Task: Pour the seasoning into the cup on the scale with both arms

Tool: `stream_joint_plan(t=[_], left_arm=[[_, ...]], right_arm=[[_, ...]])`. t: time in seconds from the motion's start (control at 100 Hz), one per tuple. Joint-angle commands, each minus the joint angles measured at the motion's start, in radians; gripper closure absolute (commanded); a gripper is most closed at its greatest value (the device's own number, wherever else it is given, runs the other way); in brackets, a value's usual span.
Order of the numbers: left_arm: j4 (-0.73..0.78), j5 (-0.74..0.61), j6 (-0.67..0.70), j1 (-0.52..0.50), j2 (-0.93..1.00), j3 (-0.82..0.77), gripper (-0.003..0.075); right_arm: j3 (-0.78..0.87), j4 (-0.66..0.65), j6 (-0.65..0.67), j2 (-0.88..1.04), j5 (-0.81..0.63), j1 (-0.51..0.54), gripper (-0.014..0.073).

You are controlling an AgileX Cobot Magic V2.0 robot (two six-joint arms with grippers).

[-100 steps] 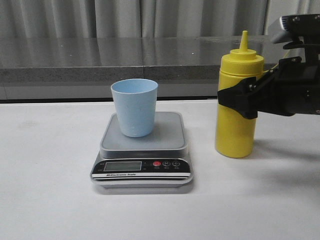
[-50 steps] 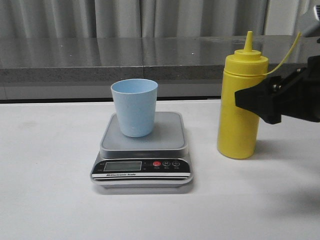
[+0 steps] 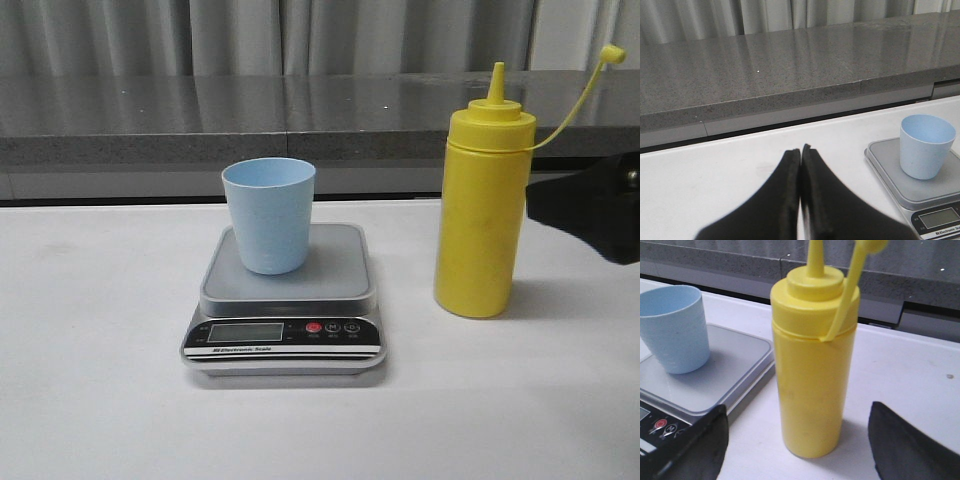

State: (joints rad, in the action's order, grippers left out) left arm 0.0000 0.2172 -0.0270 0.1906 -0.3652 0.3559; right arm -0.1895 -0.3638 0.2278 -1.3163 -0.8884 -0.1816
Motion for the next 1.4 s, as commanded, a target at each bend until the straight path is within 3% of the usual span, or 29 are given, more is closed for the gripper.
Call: stream_joint_plan(t=[0.0,0.26,0.52,0.8,0.94,1.23,1.32,1.39], left_arm=[[0.0,-0.076,0.0,-0.001,-0.005,0.03,0.074],[0.0,-0.076,0.0,-0.001,-0.005,0.03,0.074],[0.0,-0.076,0.0,-0.001,-0.005,0.03,0.074],[0.0,-0.076,0.0,-0.001,-0.005,0.03,0.074],[0.0,-0.076,0.0,-0.001,-0.005,0.03,0.074],[0.0,-0.076,0.0,-0.001,-0.005,0.03,0.074],[0.0,-0.076,0.0,-0.001,-0.005,0.03,0.074],[0.0,-0.076,0.0,-0.001,-0.005,0.03,0.074]], right_arm=[[-0.009,0.039,0.019,0.102,0.023,0.008,0.002],[-0.054,0.066,0.067,0.413,0.338,0.006,0.002],[-0.197,0.066,0.079,0.651,0.813,0.001,0.002],[-0.212,0.067,0.079,0.804,0.961,-0.022,0.0032],[-0.22,0.092,0.079,0.853,0.998,-0.06,0.0152],[-0.222,0.112,0.079,0.862,1.007,-0.079,0.0586],[-0.222,0.112,0.079,0.862,1.001,-0.079,0.0662],[-0.222,0.112,0.079,0.862,0.997,-0.079,0.0659]])
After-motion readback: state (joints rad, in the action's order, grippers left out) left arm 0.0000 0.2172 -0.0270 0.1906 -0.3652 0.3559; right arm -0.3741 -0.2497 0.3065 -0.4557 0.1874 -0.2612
